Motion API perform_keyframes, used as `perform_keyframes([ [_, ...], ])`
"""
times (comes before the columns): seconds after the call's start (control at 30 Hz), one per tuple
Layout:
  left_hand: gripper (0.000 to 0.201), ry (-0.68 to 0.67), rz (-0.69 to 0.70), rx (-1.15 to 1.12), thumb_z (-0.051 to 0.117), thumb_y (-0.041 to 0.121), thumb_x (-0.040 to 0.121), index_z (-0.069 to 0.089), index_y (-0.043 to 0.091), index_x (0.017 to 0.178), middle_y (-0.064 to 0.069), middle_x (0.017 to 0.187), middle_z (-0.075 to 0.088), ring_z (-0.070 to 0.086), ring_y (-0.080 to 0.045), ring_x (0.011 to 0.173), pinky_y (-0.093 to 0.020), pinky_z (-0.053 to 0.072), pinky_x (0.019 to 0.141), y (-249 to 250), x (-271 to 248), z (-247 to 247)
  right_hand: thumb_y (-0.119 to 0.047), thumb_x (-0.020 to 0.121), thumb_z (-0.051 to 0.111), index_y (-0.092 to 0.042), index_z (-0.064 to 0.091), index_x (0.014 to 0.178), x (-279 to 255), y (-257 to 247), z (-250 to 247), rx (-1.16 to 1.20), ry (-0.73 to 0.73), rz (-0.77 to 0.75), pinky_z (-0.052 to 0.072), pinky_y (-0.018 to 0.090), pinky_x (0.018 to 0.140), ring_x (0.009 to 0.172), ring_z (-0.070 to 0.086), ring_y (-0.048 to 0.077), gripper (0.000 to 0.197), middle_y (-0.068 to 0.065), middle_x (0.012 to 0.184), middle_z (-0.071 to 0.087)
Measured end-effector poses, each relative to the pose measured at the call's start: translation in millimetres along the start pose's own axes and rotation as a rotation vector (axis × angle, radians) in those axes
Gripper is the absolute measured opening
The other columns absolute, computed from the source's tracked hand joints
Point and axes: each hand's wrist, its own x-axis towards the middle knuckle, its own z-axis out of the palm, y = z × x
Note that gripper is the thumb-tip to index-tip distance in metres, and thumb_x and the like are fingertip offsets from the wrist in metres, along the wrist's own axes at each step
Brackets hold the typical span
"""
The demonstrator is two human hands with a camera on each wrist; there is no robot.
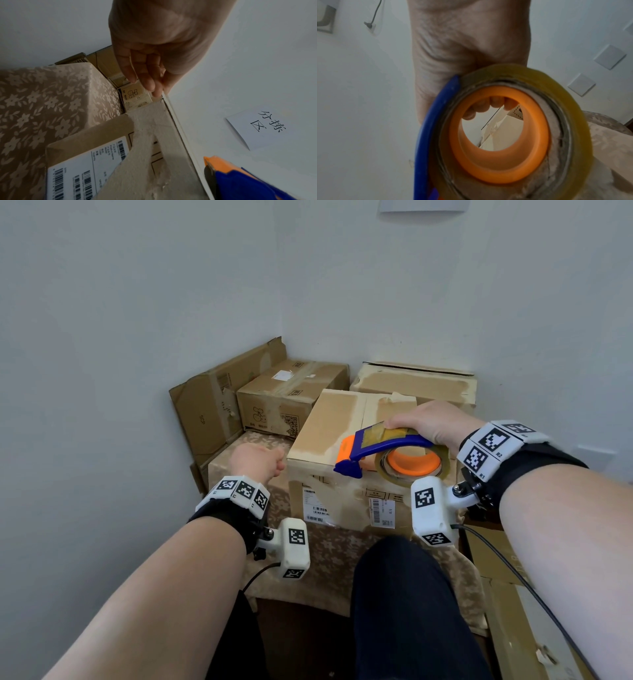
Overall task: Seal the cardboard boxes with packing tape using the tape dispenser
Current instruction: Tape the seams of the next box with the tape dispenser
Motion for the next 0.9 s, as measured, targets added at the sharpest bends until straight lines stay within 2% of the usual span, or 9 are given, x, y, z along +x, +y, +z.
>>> perform_keyframes([
  [0.17, 0.025, -0.001, 0.005, -0.003, 0.064, 0.02, 0.087, 0.069, 0.006, 0.067, 0.0, 0.058, 0.064, 0.053, -0.009, 0.049, -0.024, 0.046, 0.057, -1.6, -1.0, 0.6, -0.047, 0.083, 0.065, -0.011, 0.062, 0.076, 0.1, 1.2, 1.5, -0.001, -0.004, 0.018, 0.045, 0.033, 0.077, 0.07, 0.054, 0.025, 0.037, 0.012, 0.073, 0.06],
  [0.4, 0.025, -0.022, -0.02, -0.027, 0.066, 0.018, 0.085, 0.069, 0.007, 0.063, -0.004, 0.062, 0.068, 0.057, -0.012, 0.052, -0.027, 0.048, 0.061, -4.6, 1.9, 3.0, -0.047, 0.084, 0.063, -0.013, 0.057, 0.071, 0.2, -0.7, 2.7, -0.062, -0.013, 0.011, 0.044, 0.034, 0.077, 0.073, 0.054, 0.024, 0.037, 0.011, 0.074, 0.059],
  [0.5, 0.024, -0.061, -0.058, -0.065, 0.066, 0.017, 0.085, 0.067, 0.005, 0.063, -0.009, 0.068, 0.07, 0.057, -0.017, 0.056, -0.031, 0.049, 0.065, -3.8, 3.3, 3.1, -0.045, 0.088, 0.058, -0.014, 0.049, 0.066, -1.5, -5.6, 2.3, -0.155, -0.026, 0.024, 0.039, 0.032, 0.072, 0.068, 0.048, 0.021, 0.039, 0.009, 0.069, 0.052],
  [0.57, 0.023, -0.094, -0.076, -0.081, 0.065, 0.016, 0.085, 0.067, 0.004, 0.066, -0.009, 0.068, 0.068, 0.055, -0.018, 0.057, -0.031, 0.046, 0.061, -3.7, 3.3, 2.8, -0.038, 0.093, 0.054, -0.015, 0.046, 0.065, -1.9, -11.1, 3.5, -0.258, -0.036, 0.021, 0.036, 0.03, 0.065, 0.071, 0.047, 0.021, 0.036, 0.009, 0.073, 0.05],
  [0.6, 0.021, -0.111, -0.086, -0.084, 0.064, 0.015, 0.086, 0.067, 0.002, 0.068, -0.009, 0.068, 0.066, 0.054, -0.018, 0.056, -0.03, 0.044, 0.058, -3.4, 3.1, 2.3, -0.034, 0.094, 0.053, -0.016, 0.049, 0.069, -0.9, -14.3, 5.0, -0.291, -0.022, 0.006, 0.038, 0.029, 0.064, 0.077, 0.048, 0.022, 0.031, 0.009, 0.08, 0.052],
  [0.67, 0.02, -0.133, -0.108, -0.095, 0.064, 0.012, 0.085, 0.065, 0.003, 0.068, -0.011, 0.069, 0.065, 0.052, -0.018, 0.054, -0.027, 0.041, 0.054, -3.5, 3.4, 1.1, -0.029, 0.094, 0.052, -0.012, 0.06, 0.088, 2.0, -20.0, 11.2, -0.348, 0.016, -0.027, 0.044, 0.032, 0.075, 0.088, 0.052, 0.025, 0.019, 0.012, 0.097, 0.058],
  [0.73, 0.022, -0.15, -0.137, -0.115, 0.063, 0.011, 0.086, 0.061, 0.004, 0.065, -0.011, 0.068, 0.064, 0.05, -0.017, 0.051, -0.025, 0.038, 0.049, -3.5, 3.7, 0.7, -0.022, 0.095, 0.047, -0.008, 0.063, 0.109, 2.3, -28.0, 19.7, -0.483, 0.026, -0.051, 0.048, 0.036, 0.085, 0.098, 0.059, 0.029, 0.026, 0.012, 0.111, 0.064],
  [0.83, 0.023, -0.17, -0.169, -0.141, 0.062, 0.011, 0.087, 0.059, 0.004, 0.065, -0.009, 0.064, 0.062, 0.049, -0.015, 0.049, -0.024, 0.037, 0.047, -3.0, 3.0, 0.0, -0.012, 0.096, 0.04, -0.013, 0.06, 0.121, -2.5, -39.4, 35.2, -0.776, 0.02, -0.088, 0.042, 0.03, 0.079, 0.107, 0.059, 0.027, 0.031, 0.008, 0.119, 0.062],
  [0.9, 0.023, -0.174, -0.167, -0.143, 0.062, 0.013, 0.088, 0.06, 0.004, 0.067, -0.009, 0.065, 0.063, 0.05, -0.015, 0.049, -0.024, 0.04, 0.049, -2.9, 3.5, -0.7, -0.021, 0.099, 0.037, -0.015, 0.057, 0.121, -2.4, -39.1, 44.1, -0.883, 0.072, -0.169, 0.041, 0.031, 0.078, 0.105, 0.057, 0.027, 0.031, 0.007, 0.117, 0.061],
])
